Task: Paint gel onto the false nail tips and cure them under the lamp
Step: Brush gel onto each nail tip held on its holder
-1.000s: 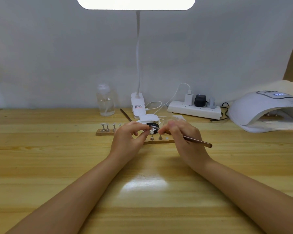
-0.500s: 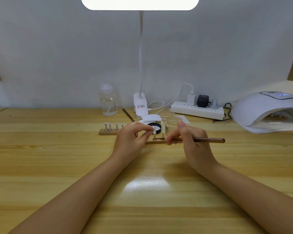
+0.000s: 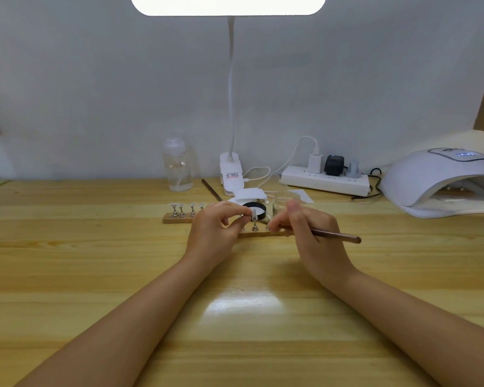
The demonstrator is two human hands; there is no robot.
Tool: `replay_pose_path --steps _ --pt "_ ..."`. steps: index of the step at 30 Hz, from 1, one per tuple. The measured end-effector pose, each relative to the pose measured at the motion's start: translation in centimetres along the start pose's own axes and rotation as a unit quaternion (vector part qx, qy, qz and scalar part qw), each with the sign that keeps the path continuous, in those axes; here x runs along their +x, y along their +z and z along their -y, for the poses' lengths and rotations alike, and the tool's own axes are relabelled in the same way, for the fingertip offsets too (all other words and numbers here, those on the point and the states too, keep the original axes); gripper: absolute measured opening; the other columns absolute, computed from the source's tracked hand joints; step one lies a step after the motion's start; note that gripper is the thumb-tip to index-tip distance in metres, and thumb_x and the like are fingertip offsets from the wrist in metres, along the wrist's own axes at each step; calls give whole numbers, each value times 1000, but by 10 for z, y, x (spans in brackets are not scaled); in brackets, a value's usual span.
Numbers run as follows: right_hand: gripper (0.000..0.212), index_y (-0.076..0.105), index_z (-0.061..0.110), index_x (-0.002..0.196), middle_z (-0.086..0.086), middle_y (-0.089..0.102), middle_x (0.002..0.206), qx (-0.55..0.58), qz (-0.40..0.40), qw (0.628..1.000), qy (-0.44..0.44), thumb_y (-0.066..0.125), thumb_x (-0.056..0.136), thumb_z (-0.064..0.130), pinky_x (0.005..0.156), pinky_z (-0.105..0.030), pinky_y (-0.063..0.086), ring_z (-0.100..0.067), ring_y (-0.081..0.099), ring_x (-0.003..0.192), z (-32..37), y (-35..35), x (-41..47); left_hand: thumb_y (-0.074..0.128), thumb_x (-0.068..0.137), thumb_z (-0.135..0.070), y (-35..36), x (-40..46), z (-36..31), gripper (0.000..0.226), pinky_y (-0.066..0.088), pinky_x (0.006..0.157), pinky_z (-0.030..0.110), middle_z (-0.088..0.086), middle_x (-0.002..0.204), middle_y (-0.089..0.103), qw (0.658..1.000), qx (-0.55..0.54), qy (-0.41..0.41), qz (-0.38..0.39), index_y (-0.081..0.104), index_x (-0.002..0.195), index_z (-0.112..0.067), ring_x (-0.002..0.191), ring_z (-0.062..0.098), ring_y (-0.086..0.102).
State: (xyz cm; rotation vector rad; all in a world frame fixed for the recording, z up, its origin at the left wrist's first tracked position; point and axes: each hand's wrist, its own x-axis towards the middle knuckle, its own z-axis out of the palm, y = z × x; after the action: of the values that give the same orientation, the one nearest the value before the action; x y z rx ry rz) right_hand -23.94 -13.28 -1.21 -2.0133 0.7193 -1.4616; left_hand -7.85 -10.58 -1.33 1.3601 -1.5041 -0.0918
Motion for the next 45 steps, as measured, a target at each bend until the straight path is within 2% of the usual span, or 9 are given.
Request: replay_pose_path --steps 4,7,12,16,21,27,32,37,45 --pt "45 66 23 69 11 65 68 8 -29 999 -35 30 90 41 65 -21 49 -3 62 69 1 -1 -1 70 77 -5 1 0 -2 15 40 66 28 -9 78 64 1000 -2 1 -6 73 88 -15 71 23 52" --pt "44 69 17 79 12 66 79 -26 -21 999 -27 33 92 39 74 -32 52 -5 62 81 0 1 0 71 76 -4 0 0 -2 16 40 65 28 -11 77 64 1000 -2 3 -10 74 88 -15 69 22 52" --pt "52 67 18 64 5 65 62 30 -20 999 -13 29 89 43 67 -32 52 -6 62 66 0 1 -2 71 76 -5 1 -1 -1 14 37 64 19 -15 73 61 1000 9 9 -9 74 86 -15 61 4 42" --pt "41 67 20 74 8 67 76 -12 -19 1000 -19 34 93 37 72 -29 51 -4 61 77 -1 1 0 70 76 -4 2 0 0 14 37 65 21 -14 74 62 1000 5 9 -6 74 85 -13 62 4 42" --pt "47 65 22 62 7 64 62 43 -20 999 7 33 89 45 68 -28 52 -6 63 65 0 1 -2 71 76 -5 1 0 0 14 39 67 24 -13 75 62 1000 4 3 -4 74 87 -15 63 7 43" --pt "43 70 13 75 7 67 74 -25 -19 999 -16 36 94 32 73 -37 51 -6 61 77 -1 2 2 71 76 -5 2 0 0 15 39 66 24 -13 76 63 1000 4 9 -4 74 86 -14 63 8 44" --pt "53 66 17 59 6 64 59 33 -25 999 3 31 88 45 69 -28 51 -7 62 63 -1 2 -2 72 75 -8 1 0 0 13 36 65 18 -14 73 63 1000 -2 3 -1 74 85 -16 63 7 43" --pt "40 66 23 71 11 66 71 -3 -22 1000 -12 36 91 39 69 -23 49 -2 61 75 -1 1 1 73 74 -8 1 0 -4 20 34 62 12 -20 71 60 1000 -20 -1 -2 71 84 -25 63 4 45" --pt "49 66 22 59 3 64 54 88 -37 995 43 34 81 53 62 -15 46 -6 61 56 0 0 -2 72 73 -4 -2 -1 -7 18 36 64 16 -15 76 61 999 -45 -16 -11 71 76 -21 69 4 49"
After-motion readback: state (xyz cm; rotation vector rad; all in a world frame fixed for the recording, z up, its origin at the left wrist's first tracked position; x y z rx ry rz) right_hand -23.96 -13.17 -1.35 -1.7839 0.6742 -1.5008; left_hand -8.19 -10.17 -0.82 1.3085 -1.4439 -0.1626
